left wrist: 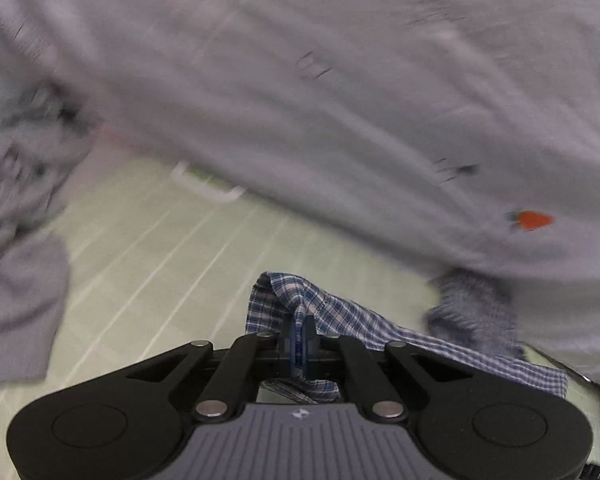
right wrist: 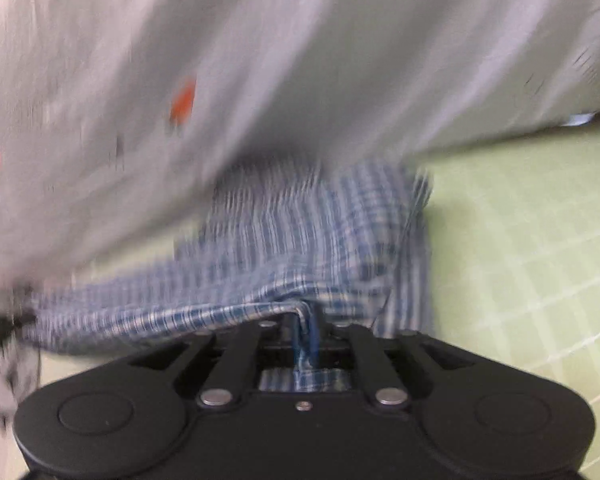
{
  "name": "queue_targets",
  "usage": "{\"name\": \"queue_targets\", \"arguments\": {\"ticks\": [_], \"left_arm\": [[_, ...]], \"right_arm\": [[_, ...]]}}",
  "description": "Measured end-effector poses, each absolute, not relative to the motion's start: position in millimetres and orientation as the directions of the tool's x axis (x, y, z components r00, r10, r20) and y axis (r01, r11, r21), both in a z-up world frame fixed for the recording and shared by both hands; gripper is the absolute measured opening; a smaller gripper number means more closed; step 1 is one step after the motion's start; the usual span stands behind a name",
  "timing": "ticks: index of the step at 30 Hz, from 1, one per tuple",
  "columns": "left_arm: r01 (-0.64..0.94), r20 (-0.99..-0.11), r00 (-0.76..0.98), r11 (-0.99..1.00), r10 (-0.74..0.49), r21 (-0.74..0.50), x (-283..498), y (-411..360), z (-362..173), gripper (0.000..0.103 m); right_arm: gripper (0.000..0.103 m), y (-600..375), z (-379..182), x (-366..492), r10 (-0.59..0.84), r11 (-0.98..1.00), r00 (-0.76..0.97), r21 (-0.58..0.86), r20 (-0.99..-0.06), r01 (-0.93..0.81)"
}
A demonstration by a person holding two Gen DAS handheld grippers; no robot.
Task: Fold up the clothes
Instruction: 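Grasp the shirt hem with the left gripper while the right gripper grasps the hem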
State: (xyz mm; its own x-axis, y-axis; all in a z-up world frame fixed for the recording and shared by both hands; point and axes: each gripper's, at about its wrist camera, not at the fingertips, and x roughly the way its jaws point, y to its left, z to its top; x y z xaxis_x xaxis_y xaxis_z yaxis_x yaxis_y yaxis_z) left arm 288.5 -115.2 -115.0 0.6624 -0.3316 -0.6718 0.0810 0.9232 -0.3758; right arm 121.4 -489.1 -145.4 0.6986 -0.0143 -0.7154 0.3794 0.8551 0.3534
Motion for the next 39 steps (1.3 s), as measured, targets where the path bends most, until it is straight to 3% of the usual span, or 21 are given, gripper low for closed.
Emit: {"name": "queue_targets", "arguments": {"ticks": [1,5,10,13,16,18,20,25,36,37,38,39], "left_arm": [[0.057,-0.684,0.651,0.920,-0.329,-0.388,289,-110,-123,0.002],[0.024,-0.716,0.628,0.926,-0.306,-0.376,286,-105,-139,0.002],[0.018,-0.737,0.606,0.932,-0.297,-0.362,285,-104,-152,0.002],[0.018,-0.746,0.599,0.936,-0.292,-0.352,288,-105,-157,0.002],[0.011,-0.748,0.597,0.936,-0.289,-0.352,290,-105,-159,0.002],[0.011,-0.750,0.599,0.939,-0.281,-0.344,291,-105,-160,0.002],[0.008,-0.753,0.598,0.942,-0.273,-0.335,291,-105,-161,0.002],[0.004,-0.766,0.588,0.948,-0.260,-0.319,290,-102,-164,0.003],[-0.030,-0.767,0.581,0.935,-0.272,-0.354,286,-96,-170,0.004],[-0.029,-0.764,0.585,0.935,-0.272,-0.354,286,-96,-168,0.003],[-0.027,-0.761,0.589,0.935,-0.272,-0.355,285,-96,-166,0.003],[-0.023,-0.756,0.595,0.934,-0.273,-0.356,283,-96,-162,0.003]], "right_arm": [[0.021,-492,-147,119,-0.004,0.839,0.711,0.384,-0.704,0.385],[0.057,-508,-147,104,0.015,0.758,0.788,0.521,-0.616,0.393],[0.070,-551,-151,103,-0.040,0.692,0.818,0.574,-0.574,0.437],[0.068,-577,-165,116,-0.075,0.660,0.779,0.554,-0.623,0.507],[0.057,-588,-182,135,-0.057,0.652,0.732,0.530,-0.679,0.542],[0.041,-587,-189,143,-0.040,0.667,0.720,0.519,-0.692,0.535],[0.004,-580,-189,152,-0.053,0.721,0.701,0.459,-0.711,0.519],[0.003,-570,-191,167,-0.087,0.779,0.672,0.369,-0.736,0.506],[0.005,-574,-192,179,-0.117,0.793,0.635,0.313,-0.763,0.523],[0.014,-573,-190,178,-0.132,0.788,0.625,0.301,-0.769,0.537],[0.033,-573,-187,176,-0.147,0.783,0.614,0.288,-0.776,0.552],[0.043,-571,-184,173,-0.176,0.776,0.603,0.267,-0.778,0.571]]}}
